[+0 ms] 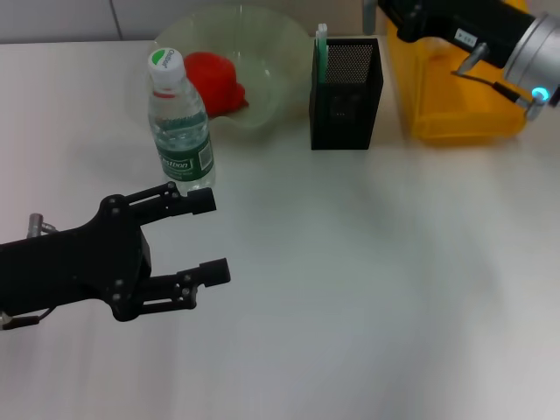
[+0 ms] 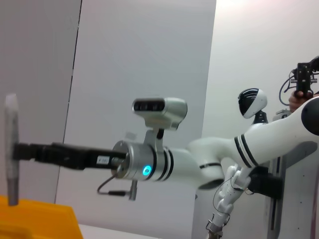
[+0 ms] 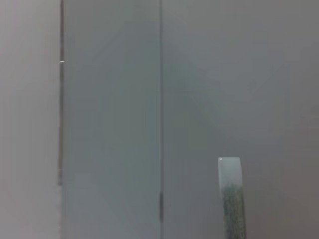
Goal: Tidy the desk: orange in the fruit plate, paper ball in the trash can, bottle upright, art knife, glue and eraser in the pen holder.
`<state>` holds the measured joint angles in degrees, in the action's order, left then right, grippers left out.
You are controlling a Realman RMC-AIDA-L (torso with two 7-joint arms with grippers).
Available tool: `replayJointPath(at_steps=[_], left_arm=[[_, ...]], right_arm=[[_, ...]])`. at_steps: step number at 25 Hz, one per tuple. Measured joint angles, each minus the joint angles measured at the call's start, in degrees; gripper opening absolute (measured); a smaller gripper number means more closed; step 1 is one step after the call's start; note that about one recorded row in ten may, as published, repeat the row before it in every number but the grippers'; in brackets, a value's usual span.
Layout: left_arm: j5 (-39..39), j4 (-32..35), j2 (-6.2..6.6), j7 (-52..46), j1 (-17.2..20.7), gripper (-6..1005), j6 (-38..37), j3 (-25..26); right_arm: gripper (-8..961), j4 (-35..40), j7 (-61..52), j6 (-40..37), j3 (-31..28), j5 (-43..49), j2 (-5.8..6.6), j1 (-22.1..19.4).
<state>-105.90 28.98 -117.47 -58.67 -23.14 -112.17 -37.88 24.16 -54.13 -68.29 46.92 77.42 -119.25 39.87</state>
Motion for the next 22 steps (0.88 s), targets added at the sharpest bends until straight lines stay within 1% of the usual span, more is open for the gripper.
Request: replayJointPath(at_steps=[4, 7, 9, 15, 22], left_arm=[[-0.02, 0.01, -0.19, -0.03, -0.04, 786, -0.13, -0.01], [0.0, 0.02, -0.23, -2.08, -0.22, 786, -0.49, -0.01], [0.01, 0.02, -0.23, -2.89, -0.23, 786, -0.54, -0.01], [0.05, 0.02, -0.21, -4.81, -0.24, 786, -0.65, 0.24], [0.16, 0.02, -0.13, -5.15, -0.18, 786, -0.68, 0.42]], right_arm=[[122, -5.97, 8.29, 2.19, -0.16, -4.13, -0.31, 0.85], [122, -11.16, 15.27, 3.17, 0.04, -8.97, -0.37, 1.87], [121, -13.25, 17.83, 4.1, 0.04, -10.41, -0.46, 2.76], [120, -17.43, 20.23, 8.82, -0.03, -10.95, -0.62, 5.68], [127, -19.54, 20.89, 11.61, -0.38, -11.08, -0.65, 6.88]])
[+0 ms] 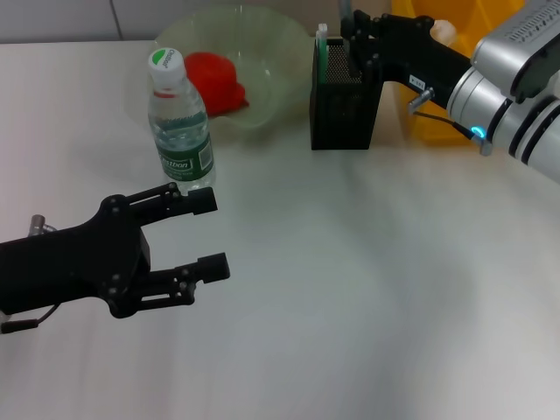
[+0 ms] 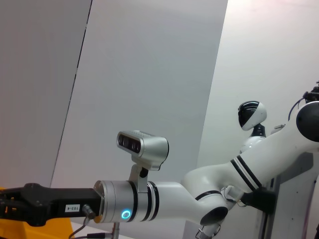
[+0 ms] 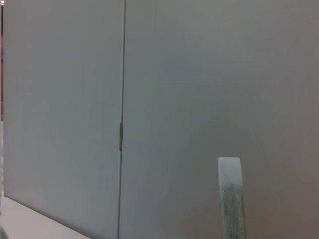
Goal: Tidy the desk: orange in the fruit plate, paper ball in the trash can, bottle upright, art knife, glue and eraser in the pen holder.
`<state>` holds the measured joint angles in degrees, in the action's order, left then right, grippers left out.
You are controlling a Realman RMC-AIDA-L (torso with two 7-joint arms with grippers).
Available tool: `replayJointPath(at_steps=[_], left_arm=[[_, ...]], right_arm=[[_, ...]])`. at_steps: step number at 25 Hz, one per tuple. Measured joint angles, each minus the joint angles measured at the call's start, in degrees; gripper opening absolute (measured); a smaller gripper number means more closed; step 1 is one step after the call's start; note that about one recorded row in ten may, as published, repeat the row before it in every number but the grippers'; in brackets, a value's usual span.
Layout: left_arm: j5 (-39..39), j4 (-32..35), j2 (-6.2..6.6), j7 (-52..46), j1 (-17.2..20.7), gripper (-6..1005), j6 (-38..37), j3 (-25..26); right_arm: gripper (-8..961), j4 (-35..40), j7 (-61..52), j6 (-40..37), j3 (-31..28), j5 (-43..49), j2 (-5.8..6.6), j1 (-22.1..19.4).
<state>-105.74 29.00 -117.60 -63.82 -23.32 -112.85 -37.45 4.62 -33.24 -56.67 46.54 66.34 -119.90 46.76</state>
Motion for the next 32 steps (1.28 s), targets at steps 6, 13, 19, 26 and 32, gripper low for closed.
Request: replayJointPath(at_steps=[6, 13, 19, 26, 32], left_arm=[[0.59, 0.24, 0.19, -0.02, 0.32, 785, 0.0, 0.01], [1.17, 0.44, 0.32, -0.06, 0.48, 785, 0.0, 0.01], [1.26, 0.2, 0.29, -0.02, 0.45, 785, 0.17, 0.02], [0.81, -0.42, -0.51, -0.1, -0.8, 785, 2.7, -0.67], [-0.28, -2.91, -0.46, -0.01, -2.88, 785, 4.7, -0.91]], right_arm=[[139, 0.35, -2.79, 0.07, 0.41, 0.17, 0.05, -0.09], [253, 0.47, -2.88, -0.08, 0.42, 0.31, 0.11, -0.07], [415, 2.49, -10.18, -7.04, 0.61, 1.05, 0.53, -2.05], [766, 19.58, -35.3, -29.99, 1.38, 9.69, 1.54, -13.62], [814, 25.04, -44.02, -49.14, 1.2, 26.18, 5.9, -16.73]])
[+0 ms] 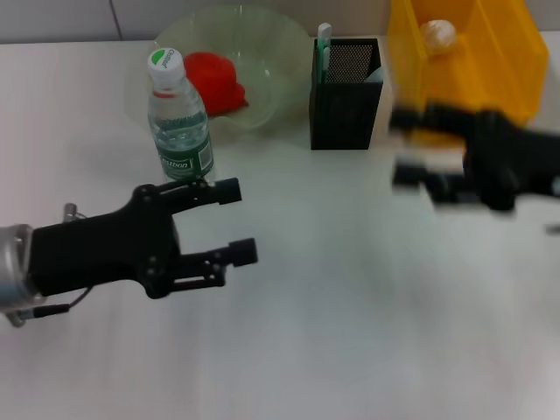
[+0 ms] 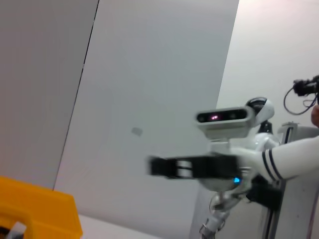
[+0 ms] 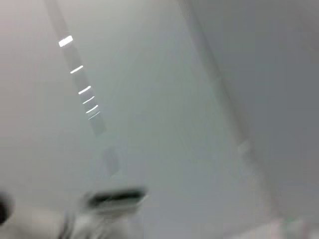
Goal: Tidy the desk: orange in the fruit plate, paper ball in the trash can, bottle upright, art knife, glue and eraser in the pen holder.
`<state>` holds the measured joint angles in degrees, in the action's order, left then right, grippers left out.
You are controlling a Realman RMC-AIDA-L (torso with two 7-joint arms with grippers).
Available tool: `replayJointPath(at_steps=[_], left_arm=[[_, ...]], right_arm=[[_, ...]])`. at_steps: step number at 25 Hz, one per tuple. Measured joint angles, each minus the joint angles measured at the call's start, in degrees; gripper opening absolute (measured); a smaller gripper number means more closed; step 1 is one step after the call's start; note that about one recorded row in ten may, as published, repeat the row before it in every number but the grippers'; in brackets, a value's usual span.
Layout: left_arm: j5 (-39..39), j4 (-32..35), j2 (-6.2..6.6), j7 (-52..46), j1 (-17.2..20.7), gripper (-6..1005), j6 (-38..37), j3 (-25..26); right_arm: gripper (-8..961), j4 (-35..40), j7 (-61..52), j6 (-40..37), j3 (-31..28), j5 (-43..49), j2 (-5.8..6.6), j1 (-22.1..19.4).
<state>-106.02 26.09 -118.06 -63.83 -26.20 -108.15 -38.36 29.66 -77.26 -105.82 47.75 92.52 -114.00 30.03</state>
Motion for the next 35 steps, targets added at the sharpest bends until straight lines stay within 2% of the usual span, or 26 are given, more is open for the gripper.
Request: replayJointPath(at_steps=[3, 8, 10, 12, 35], left_arm=[[-0.55, -1.62, -0.27, 0.49, -1.28, 785, 4.21, -2.6], [-0.69, -6.9, -0.3, 1.62, -4.49, 785, 10.81, -6.82], [-0.89, -8.04, -0.35, 2.09, -5.07, 785, 12.64, -7.9], [-1.02, -8.16, -0.38, 2.12, -5.17, 785, 13.07, -8.25], [-1.12, -7.8, -0.23, 2.07, -5.27, 785, 12.4, -8.68]], right_arm=[[814, 0.28, 0.11, -1.86, -0.2, 7.79, 0.68, -0.21], [814, -0.89, 4.85, 2.17, -0.11, 14.9, -0.07, -1.1], [815, -2.21, 8.03, 5.3, 0.07, 15.2, -0.81, -1.96], [815, -2.47, 8.6, 5.85, 0.07, 15.22, -0.94, -2.12], [815, -2.68, 9.06, 7.57, 0.24, 15.5, -1.05, -1.69]])
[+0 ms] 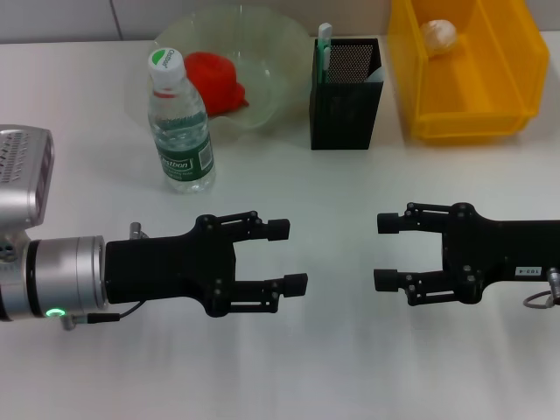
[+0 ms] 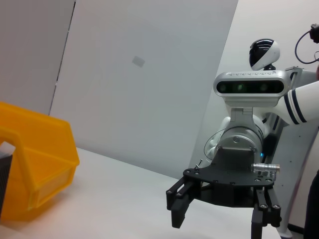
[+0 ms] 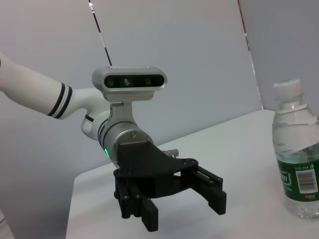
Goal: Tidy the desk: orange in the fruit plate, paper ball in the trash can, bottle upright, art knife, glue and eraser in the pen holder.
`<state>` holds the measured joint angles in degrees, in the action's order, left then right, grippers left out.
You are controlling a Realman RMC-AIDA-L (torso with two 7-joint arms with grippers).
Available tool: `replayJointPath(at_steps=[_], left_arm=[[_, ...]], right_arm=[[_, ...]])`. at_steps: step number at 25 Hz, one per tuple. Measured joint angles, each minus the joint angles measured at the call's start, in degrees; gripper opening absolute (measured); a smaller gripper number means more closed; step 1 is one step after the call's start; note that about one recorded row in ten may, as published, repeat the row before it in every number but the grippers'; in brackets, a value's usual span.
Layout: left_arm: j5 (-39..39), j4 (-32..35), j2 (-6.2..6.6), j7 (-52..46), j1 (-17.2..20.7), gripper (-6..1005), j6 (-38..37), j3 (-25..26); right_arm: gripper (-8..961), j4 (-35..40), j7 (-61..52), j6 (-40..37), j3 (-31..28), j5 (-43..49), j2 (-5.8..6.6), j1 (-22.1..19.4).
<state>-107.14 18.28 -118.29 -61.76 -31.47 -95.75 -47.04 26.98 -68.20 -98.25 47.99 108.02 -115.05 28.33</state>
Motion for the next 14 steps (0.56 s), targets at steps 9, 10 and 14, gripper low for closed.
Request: replayJointPath(at_steps=[9, 10, 14], left_arm=[[-0.09, 0.13, -0.09, -0.36, -0.3, 785, -0.15, -0.64], [-0.09, 0.11, -0.09, -0.35, -0.29, 785, -0.16, -0.64], [-0.09, 0.07, -0.09, -0.13, -0.33, 785, -0.16, -0.64]], right_arm=[[815, 0.0, -0.26, 0.0, 0.0, 0.37, 0.0, 0.19], [815, 0.01, -0.28, 0.0, 0.0, 0.37, 0.0, 0.21], [815, 0.0, -0.32, -0.01, 0.0, 0.37, 0.0, 0.23]])
